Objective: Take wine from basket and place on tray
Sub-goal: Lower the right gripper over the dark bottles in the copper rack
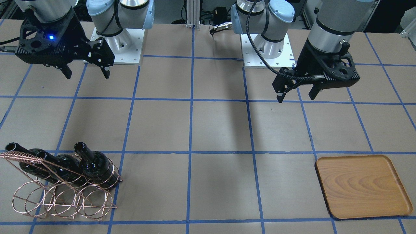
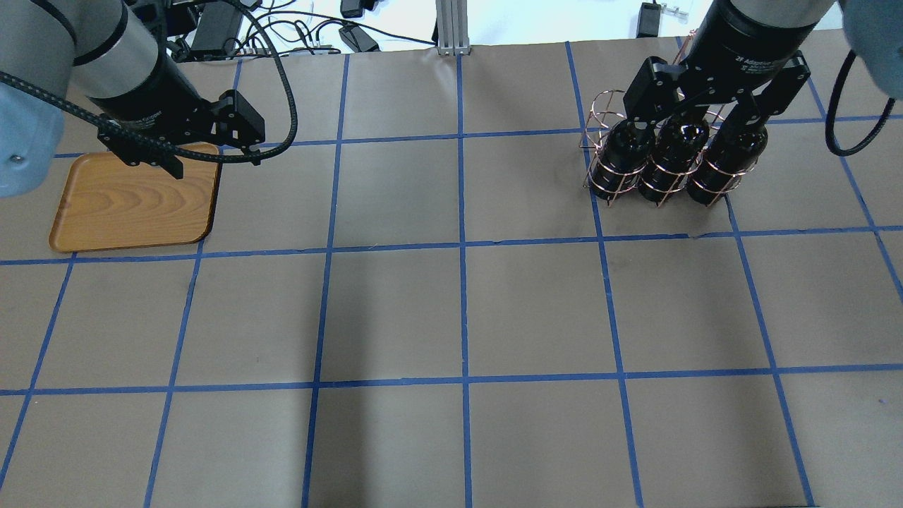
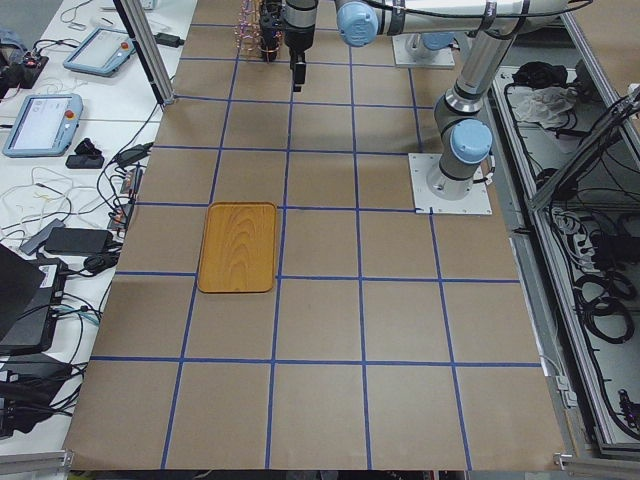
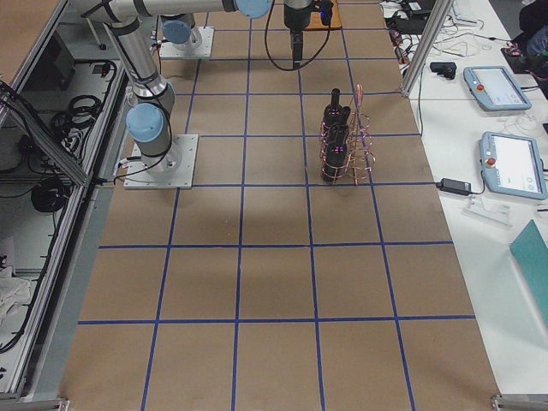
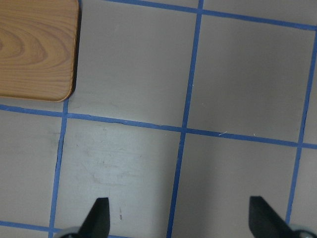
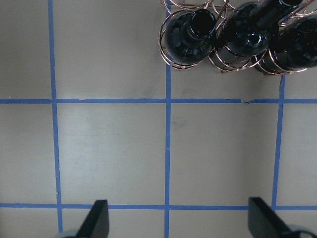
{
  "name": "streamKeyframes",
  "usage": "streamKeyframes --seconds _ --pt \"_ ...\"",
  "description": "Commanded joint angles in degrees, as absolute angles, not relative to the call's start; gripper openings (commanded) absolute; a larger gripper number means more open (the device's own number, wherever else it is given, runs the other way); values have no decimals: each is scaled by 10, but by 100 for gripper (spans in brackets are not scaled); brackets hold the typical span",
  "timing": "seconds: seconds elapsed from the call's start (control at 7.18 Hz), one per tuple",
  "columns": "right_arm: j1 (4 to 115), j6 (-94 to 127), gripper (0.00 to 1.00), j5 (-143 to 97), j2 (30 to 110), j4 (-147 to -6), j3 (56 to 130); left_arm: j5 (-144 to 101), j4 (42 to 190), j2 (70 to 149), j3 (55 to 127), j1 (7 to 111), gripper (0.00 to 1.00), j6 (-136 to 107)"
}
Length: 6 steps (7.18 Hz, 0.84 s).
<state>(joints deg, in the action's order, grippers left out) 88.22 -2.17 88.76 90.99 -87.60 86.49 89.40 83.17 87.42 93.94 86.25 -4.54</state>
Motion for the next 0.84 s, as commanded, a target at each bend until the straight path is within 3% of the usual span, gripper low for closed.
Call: streamKeyframes --seconds 0.0,0.7 --pt "877 -25 100 887 911 -880 865 892 841 869 939 863 100 -46" --pt "848 -111 100 914 902 -953 866 892 842 873 947 863 100 -47"
